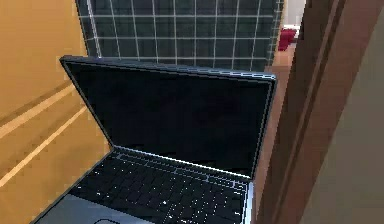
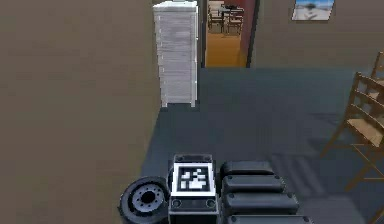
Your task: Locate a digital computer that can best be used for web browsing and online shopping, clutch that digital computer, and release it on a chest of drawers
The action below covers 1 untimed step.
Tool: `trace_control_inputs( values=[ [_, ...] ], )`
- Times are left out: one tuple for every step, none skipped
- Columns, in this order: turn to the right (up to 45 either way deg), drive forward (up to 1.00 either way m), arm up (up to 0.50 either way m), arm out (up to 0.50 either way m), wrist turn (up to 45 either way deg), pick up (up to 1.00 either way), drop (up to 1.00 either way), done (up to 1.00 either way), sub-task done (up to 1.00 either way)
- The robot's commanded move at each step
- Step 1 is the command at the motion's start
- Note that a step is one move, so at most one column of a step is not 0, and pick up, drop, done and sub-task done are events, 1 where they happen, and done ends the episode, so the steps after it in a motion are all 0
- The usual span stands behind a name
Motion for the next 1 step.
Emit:
trace_control_inputs(
  values=[
    [0.0, 0.75, 0.0, 0.0, 0.0, 0.0, 0.0, 0.0, 0.0]
  ],
)
